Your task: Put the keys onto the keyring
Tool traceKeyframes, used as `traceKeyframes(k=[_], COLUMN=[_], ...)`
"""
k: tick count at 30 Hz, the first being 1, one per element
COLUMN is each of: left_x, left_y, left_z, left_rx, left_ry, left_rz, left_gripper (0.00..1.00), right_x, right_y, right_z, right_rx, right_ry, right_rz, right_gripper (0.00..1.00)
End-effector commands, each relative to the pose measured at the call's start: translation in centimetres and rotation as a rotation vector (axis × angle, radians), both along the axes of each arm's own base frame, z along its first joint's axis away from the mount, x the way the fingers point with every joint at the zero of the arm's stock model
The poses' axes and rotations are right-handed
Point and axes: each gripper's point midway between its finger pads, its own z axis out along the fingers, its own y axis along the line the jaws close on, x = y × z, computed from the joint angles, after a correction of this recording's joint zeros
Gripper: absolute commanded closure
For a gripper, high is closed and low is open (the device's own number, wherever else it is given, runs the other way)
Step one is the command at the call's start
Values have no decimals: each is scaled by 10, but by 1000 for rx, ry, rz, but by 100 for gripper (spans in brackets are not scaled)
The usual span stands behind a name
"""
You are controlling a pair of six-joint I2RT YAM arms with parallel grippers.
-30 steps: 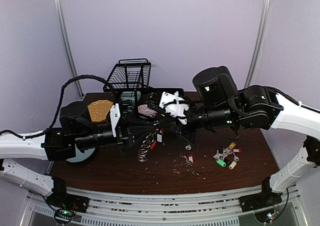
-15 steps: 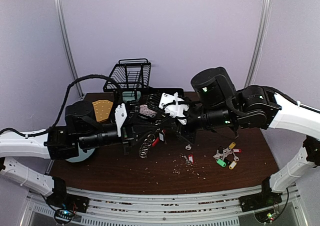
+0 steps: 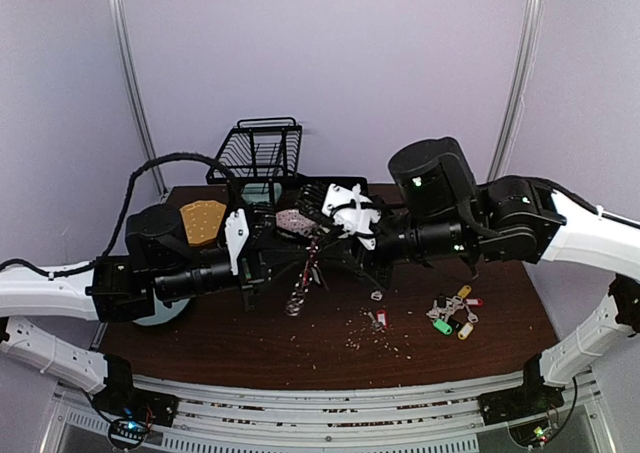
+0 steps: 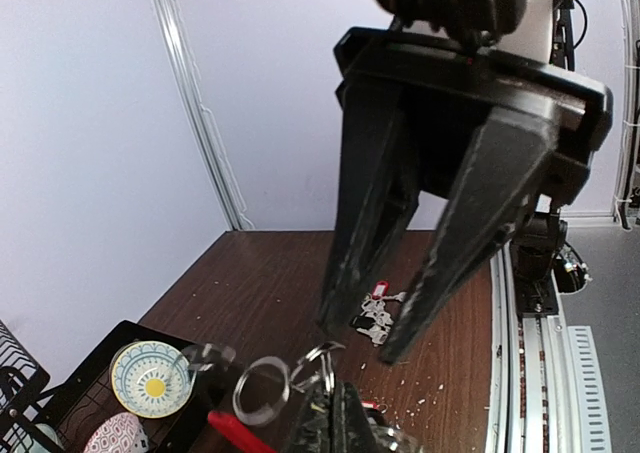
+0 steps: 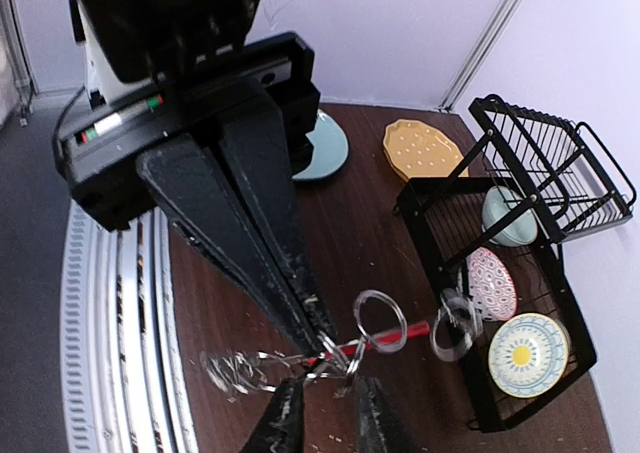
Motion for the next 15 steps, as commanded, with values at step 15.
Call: traceKeyframes(k=[15], left_x=[-21], left_y=[15], left_z=[32], left_rx=[-236], left_ry=[-63], left_rz=[-88], left_gripper=[100], right_x=[-18], right_y=[-9], right_z=[6], right_rx=[428], right_ry=[199], right_rz=[72], right_gripper=[74])
